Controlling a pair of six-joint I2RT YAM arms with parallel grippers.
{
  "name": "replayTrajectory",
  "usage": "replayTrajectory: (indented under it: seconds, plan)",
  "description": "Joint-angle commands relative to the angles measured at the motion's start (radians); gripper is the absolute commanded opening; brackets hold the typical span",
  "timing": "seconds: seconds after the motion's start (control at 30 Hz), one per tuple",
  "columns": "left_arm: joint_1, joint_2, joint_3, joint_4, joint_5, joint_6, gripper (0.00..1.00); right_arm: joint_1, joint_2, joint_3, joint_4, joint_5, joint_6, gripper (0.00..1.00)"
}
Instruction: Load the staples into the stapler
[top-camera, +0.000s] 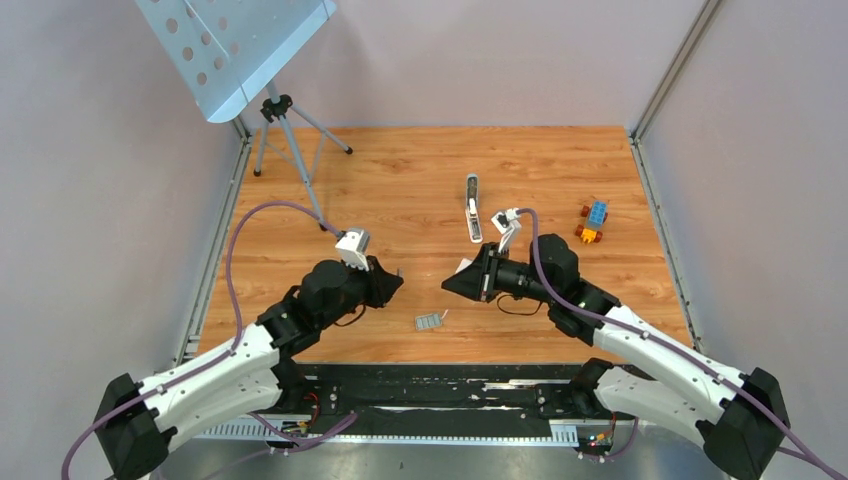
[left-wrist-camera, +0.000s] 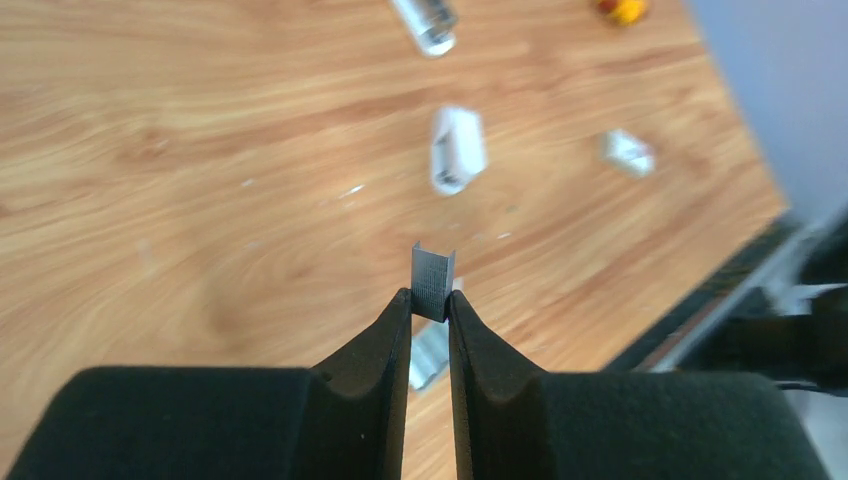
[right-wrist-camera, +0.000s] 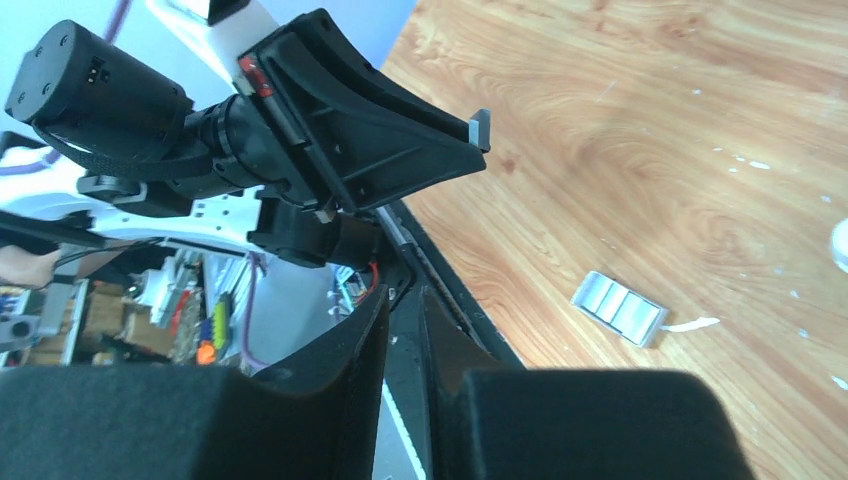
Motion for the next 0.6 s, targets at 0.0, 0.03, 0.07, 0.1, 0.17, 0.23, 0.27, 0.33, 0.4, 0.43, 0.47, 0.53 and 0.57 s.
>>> replayTrajectory:
  seconds: [0.0,0.03,0.07,0.1,0.17,0.23,0.27,0.33,0.4,0.43,0.47,0.53,0.57]
  plan:
    - [0.004,0.108,0.072,-0.278,-0.173,0.113,0.20,-0.010,-0.041,0.046,-0.152,0.090,-0.079,0.20]
    - [0.004,0.141,0.089,-0.300,-0.190,0.121,0.20,-0.010,-0.048,0.048,-0.168,0.101,-0.085,0.20]
    - [0.004,0.172,0.104,-0.315,-0.204,0.126,0.20,-0.010,-0.055,0.047,-0.181,0.114,-0.091,0.21]
    - [0.004,0.207,0.117,-0.331,-0.217,0.131,0.20,-0.010,-0.062,0.046,-0.187,0.125,-0.095,0.21]
    - [0.004,0.282,0.148,-0.362,-0.262,0.132,0.19,-0.010,-0.076,0.040,-0.187,0.143,-0.102,0.21]
    - [0.004,0.364,0.176,-0.393,-0.299,0.132,0.18,-0.010,-0.091,0.038,-0.224,0.160,-0.111,0.21]
    - [0.004,0.406,0.191,-0.405,-0.313,0.132,0.18,-0.011,-0.100,0.037,-0.232,0.168,-0.115,0.21]
    - [0.003,0.480,0.220,-0.426,-0.326,0.133,0.18,-0.011,-0.114,0.040,-0.250,0.185,-0.126,0.21]
    - [0.003,0.548,0.243,-0.436,-0.328,0.132,0.17,-0.011,-0.131,0.041,-0.266,0.199,-0.134,0.21]
    - [0.002,0.573,0.255,-0.439,-0.328,0.130,0.17,-0.011,-0.136,0.041,-0.272,0.205,-0.137,0.21]
    - [0.002,0.594,0.263,-0.442,-0.329,0.129,0.17,-0.013,-0.141,0.041,-0.275,0.209,-0.140,0.21]
    - [0.002,0.627,0.274,-0.446,-0.333,0.129,0.17,-0.015,-0.145,0.039,-0.281,0.217,-0.142,0.21]
    - [0.002,0.641,0.277,-0.447,-0.335,0.130,0.17,-0.015,-0.146,0.039,-0.283,0.218,-0.144,0.21]
